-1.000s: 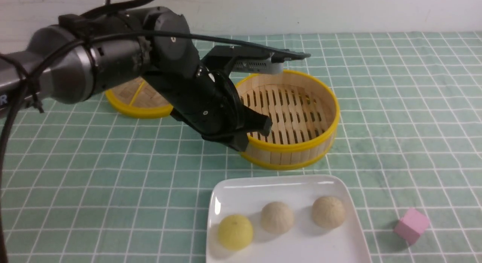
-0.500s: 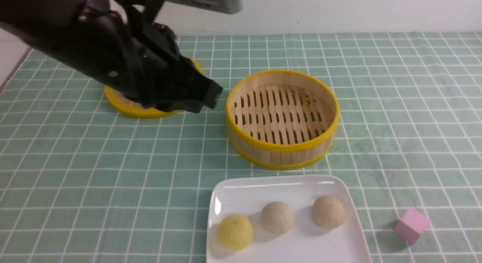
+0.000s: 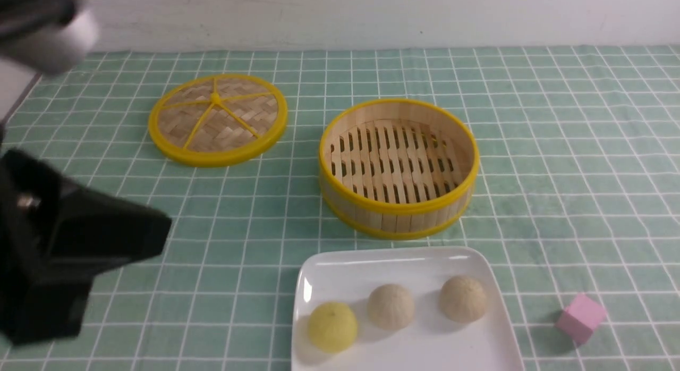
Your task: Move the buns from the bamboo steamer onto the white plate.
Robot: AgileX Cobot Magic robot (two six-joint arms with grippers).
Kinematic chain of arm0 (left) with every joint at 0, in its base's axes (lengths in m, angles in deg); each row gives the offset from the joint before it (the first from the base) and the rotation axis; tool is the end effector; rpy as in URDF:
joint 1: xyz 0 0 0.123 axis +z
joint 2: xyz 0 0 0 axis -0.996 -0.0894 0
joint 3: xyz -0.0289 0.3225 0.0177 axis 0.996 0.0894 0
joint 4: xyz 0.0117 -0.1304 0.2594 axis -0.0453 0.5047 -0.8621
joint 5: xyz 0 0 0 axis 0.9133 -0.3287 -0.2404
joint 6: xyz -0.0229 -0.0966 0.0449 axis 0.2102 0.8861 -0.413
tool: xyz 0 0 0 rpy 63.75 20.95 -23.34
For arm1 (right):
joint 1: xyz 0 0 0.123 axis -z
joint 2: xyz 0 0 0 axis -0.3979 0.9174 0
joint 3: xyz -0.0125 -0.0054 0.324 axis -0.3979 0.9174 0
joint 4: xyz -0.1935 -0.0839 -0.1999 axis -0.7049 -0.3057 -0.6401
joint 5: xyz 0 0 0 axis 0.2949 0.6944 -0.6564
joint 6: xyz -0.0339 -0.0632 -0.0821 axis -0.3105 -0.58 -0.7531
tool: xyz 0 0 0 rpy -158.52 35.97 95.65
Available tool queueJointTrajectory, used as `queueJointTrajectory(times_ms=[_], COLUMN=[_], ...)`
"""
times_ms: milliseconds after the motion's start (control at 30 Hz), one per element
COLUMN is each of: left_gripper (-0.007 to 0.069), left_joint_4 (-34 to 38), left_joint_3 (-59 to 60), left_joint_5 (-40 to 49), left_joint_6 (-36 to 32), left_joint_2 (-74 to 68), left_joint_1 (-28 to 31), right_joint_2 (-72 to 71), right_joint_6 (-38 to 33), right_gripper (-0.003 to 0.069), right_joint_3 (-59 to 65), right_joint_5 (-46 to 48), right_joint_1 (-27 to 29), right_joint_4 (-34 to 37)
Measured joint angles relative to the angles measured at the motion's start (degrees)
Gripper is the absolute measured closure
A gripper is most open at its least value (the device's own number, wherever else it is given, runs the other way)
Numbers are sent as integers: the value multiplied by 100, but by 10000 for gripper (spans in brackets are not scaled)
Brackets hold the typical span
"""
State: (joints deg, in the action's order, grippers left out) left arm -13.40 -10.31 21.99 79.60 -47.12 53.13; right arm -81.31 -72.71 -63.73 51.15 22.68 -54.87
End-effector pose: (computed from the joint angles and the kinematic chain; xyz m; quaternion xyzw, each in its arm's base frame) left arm 0.1055 -0.0936 0.4393 0.2531 0.8494 -0.2373 0.3978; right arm 0.0688 0.0038 0.1683 -0.0275 0.8070 0.0036 0.5899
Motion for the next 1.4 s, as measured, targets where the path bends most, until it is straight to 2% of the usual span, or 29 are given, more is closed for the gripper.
queueJointTrajectory(times_ms=[133,167,200,267,300,400,833,1133,1267,1400], left_gripper=[620,620,618,616,615,613,604,598,593,591], left_joint_4=[65,71,148,308,323,479,407,-542,-1291,-1834], left_joint_3=[1376,1444,1955,2525,2569,3197,4173,4499,4973,5559], left_joint_5=[-1717,-1815,-2569,-3509,-3584,-4588,-4860,-4817,-4810,-4734], left_joint_6=[141,161,370,645,669,869,915,897,923,943], left_joint_2=[1024,1107,1399,1664,1705,1841,1841,2140,2900,3723], left_joint_1=[0,0,0,0,0,0,0,77,750,1779], right_joint_2=[0,0,0,0,0,0,0,0,0,0], right_joint_6=[-7,-7,-12,-12,-12,-12,-12,-12,-12,-14], right_gripper=[618,617,614,610,609,604,586,574,566,558], right_joint_3=[0,0,0,0,0,0,0,0,0,0], right_joint_5=[0,0,0,0,0,0,5,5,5,5], right_joint_1=[4,4,4,4,4,4,4,4,4,4], right_joint_4=[0,0,0,0,0,0,0,0,0,0])
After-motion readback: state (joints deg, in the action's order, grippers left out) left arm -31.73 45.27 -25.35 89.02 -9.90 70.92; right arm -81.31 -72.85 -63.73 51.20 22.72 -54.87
